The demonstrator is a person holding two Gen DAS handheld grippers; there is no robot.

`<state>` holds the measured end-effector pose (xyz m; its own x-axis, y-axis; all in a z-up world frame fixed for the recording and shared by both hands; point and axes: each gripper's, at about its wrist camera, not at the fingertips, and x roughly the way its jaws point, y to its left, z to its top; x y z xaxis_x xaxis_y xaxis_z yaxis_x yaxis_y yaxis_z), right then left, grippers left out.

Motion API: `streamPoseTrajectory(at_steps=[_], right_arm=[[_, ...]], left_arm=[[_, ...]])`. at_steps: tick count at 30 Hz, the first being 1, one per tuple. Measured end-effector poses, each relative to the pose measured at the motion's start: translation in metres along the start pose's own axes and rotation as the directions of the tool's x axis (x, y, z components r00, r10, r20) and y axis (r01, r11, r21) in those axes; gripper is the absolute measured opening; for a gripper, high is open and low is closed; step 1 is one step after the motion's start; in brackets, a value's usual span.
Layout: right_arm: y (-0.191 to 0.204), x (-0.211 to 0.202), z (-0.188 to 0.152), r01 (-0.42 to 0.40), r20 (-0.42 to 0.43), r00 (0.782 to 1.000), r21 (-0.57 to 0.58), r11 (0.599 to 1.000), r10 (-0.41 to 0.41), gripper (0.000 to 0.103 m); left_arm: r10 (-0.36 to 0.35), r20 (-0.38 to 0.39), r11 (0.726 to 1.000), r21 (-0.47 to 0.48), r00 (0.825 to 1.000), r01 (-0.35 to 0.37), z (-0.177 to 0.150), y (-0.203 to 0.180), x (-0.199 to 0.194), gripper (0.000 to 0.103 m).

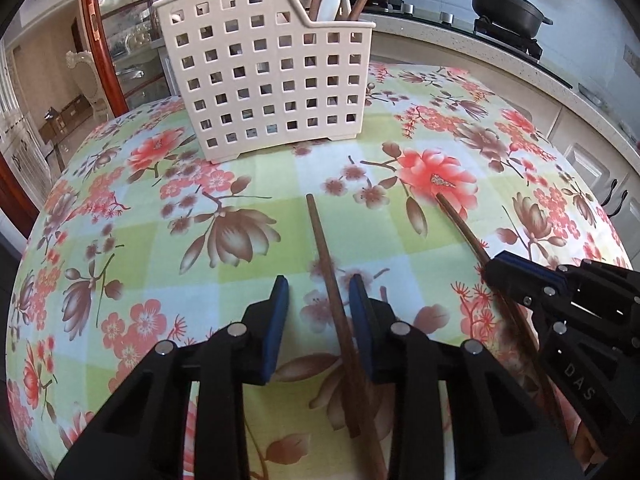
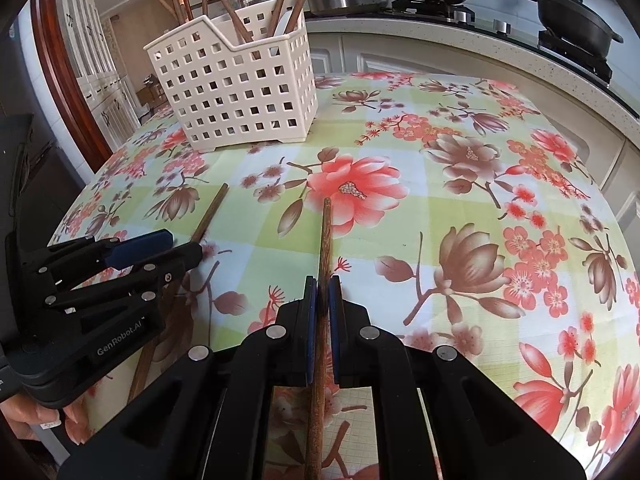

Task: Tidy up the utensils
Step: 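Close right tool on a chopstick while left tool closes on another, then lift both held chopsticks upright off the table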

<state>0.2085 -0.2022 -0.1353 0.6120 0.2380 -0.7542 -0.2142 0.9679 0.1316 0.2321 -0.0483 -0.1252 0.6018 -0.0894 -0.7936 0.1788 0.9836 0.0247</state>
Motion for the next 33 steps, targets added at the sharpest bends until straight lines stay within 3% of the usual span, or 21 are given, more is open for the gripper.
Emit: streamPoseTrajectory(at_steps=[10, 11, 14, 19, 27, 33], right_arm=[[0.009, 0.002, 0.002, 0.046, -0.013, 0.999, -0.050, 0.998, -0.047, 0.007], [0.009, 0.003, 0.002, 0.049, -0.012, 0.999, -0.055, 0.997, -0.050, 0.007], [0.010, 0.003, 0.002, 0.051, -0.011, 0.999, -0.055, 0.997, -0.052, 0.007], [0.010, 0.001, 0.003, 0.031, 0.004, 1.000, -0.040, 0.999, -0.031, 0.007], [0.016, -0.017, 0.013, -0.011, 0.096, 0.995, -0.040, 0.999, 0.015, 0.007], [0.020, -0.033, 0.022, -0.036, 0.170, 0.985, -0.026, 0.999, 0.040, 0.007]], left_arm=[[-0.011, -0.013, 1.000, 0.006, 1.000, 0.011, 0.001, 0.000, 0.000, 0.031], [-0.013, -0.012, 1.000, 0.012, 1.000, 0.013, 0.001, 0.001, 0.000, 0.029], [-0.001, 0.000, 1.000, 0.011, 1.000, 0.001, 0.000, 0.003, 0.000, 0.009], [-0.023, 0.007, 1.000, -0.001, 1.000, 0.023, -0.001, 0.008, -0.003, 0.006], [-0.010, 0.089, 1.000, -0.027, 0.996, 0.012, -0.002, 0.019, -0.034, 0.006], [-0.002, 0.188, 0.999, -0.036, 0.982, 0.008, 0.000, 0.029, -0.067, 0.006]])
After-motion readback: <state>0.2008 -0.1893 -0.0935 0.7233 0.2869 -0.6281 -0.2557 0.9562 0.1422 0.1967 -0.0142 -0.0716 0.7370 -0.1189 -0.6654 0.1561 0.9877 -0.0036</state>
